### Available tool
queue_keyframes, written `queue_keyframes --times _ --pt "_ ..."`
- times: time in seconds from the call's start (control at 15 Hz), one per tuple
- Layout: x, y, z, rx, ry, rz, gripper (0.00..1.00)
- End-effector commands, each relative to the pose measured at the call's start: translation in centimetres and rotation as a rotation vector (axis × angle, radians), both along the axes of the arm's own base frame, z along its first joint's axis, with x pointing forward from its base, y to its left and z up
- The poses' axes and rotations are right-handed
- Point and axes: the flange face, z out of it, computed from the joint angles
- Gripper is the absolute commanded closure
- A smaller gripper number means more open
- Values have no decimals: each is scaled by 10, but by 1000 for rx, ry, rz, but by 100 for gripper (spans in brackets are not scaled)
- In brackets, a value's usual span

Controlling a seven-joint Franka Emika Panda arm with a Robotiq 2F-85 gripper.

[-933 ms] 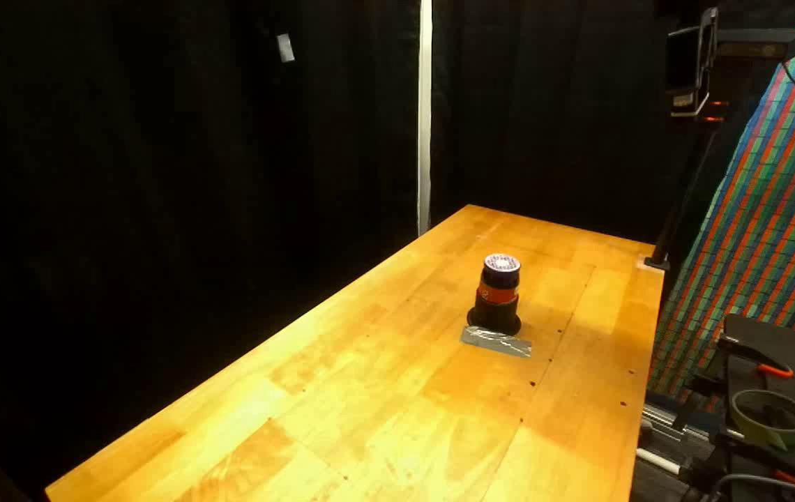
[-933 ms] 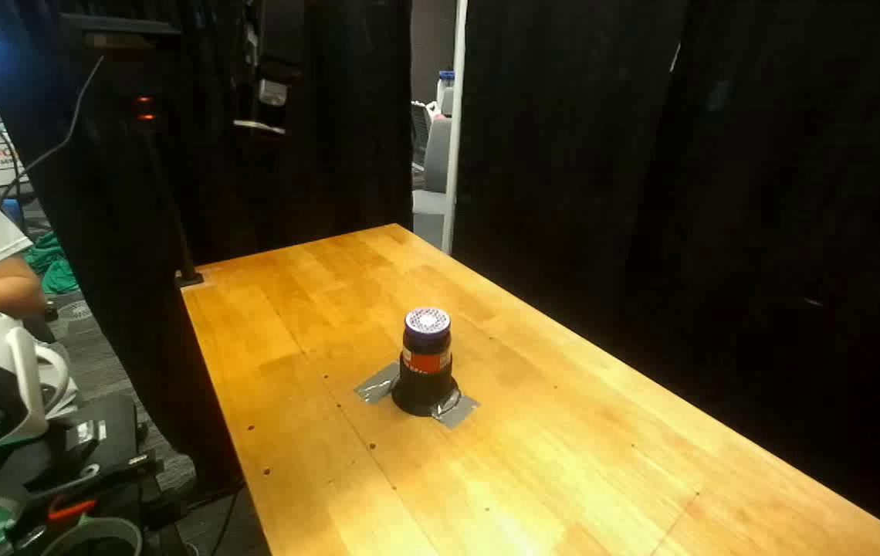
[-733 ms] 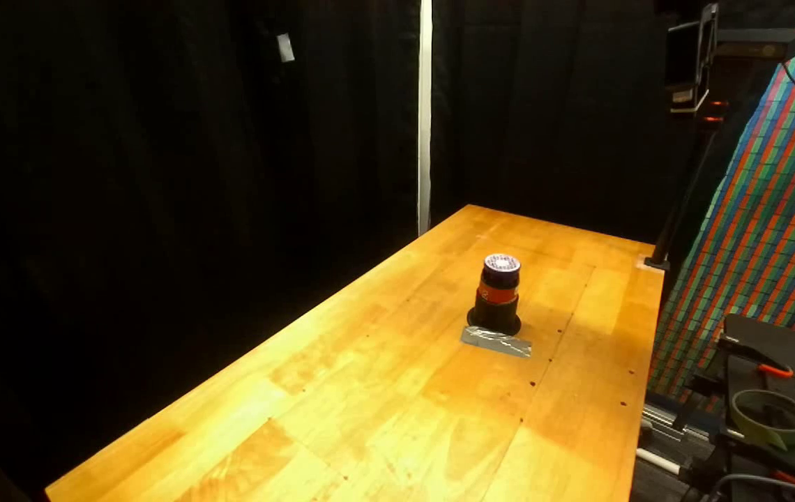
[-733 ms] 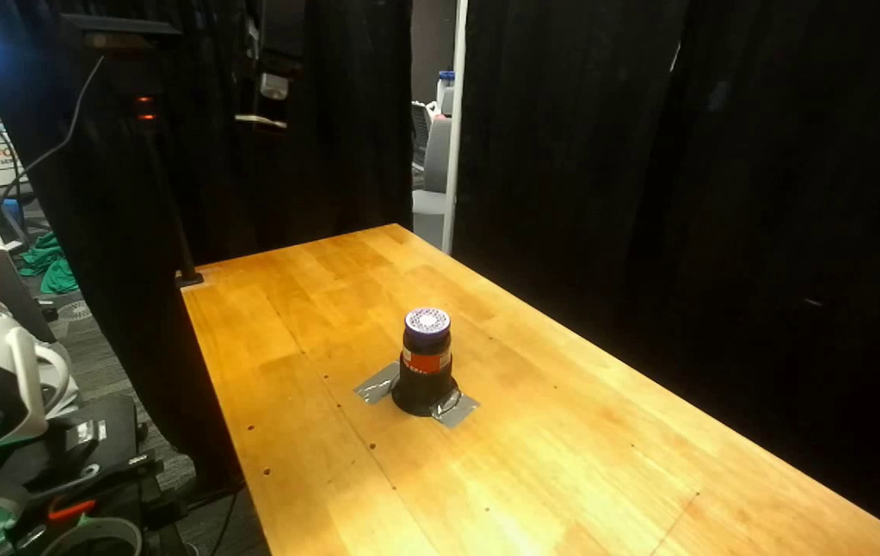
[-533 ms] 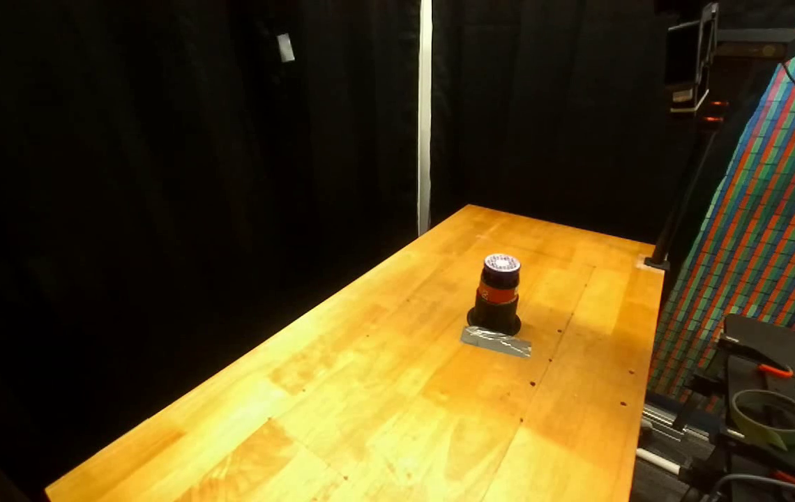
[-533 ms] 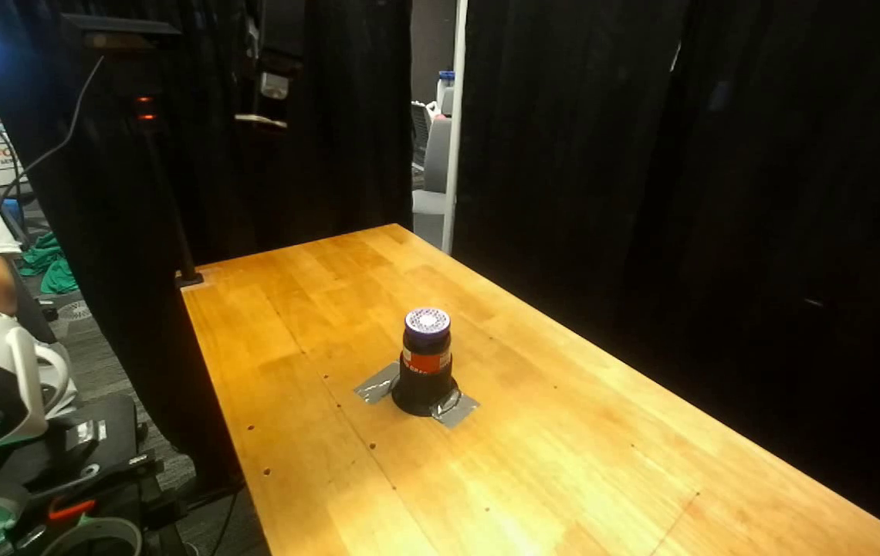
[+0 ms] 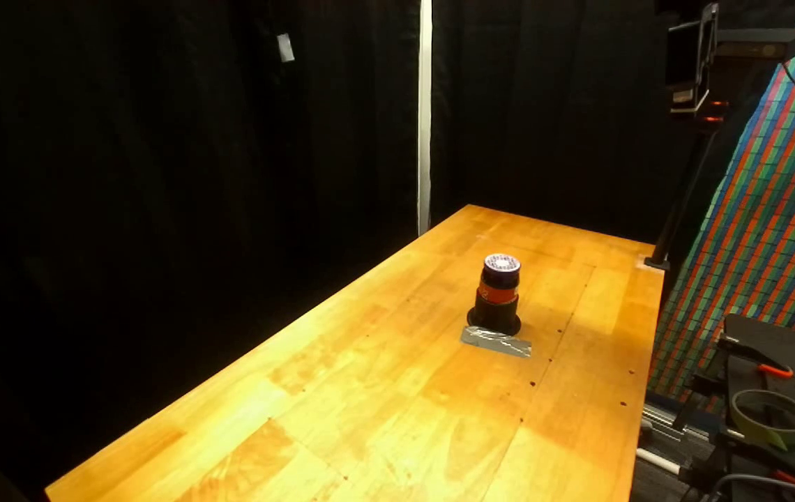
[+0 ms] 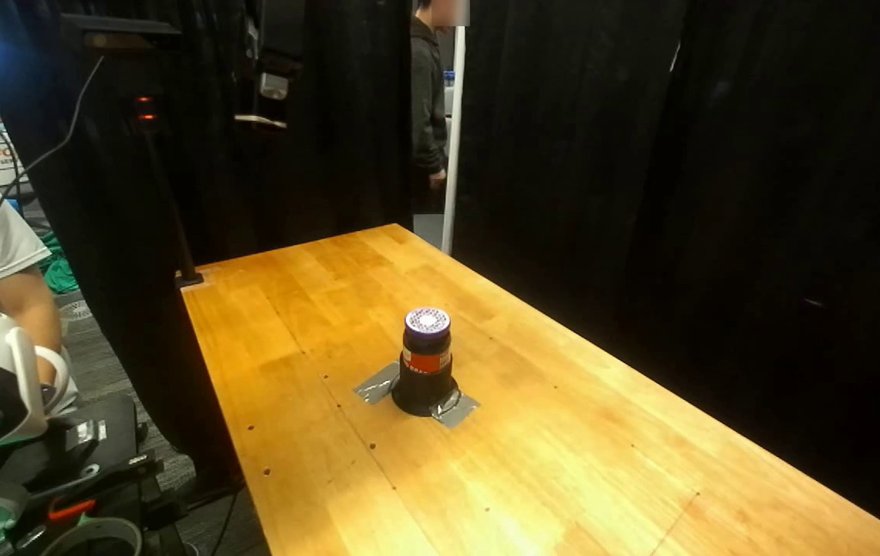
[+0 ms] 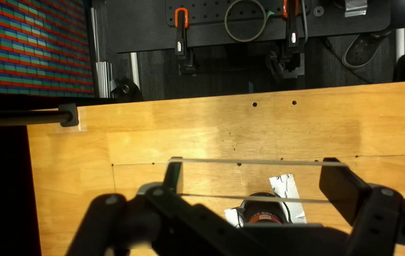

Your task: Put the rubber band on the jar.

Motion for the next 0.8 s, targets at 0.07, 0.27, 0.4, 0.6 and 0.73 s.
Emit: queue_keyframes --times 0.07,0.27,0.4,0.6,0.73 --pt "44 29 -6 12 51 51 0" --pt "89 56 -30 22 46 12 0" --pt "122 70 -52 19 23 -46 0" --pt "170 83 -91 13 -34 -144 0" --pt "192 86 -118 -37 -49 -171 0"
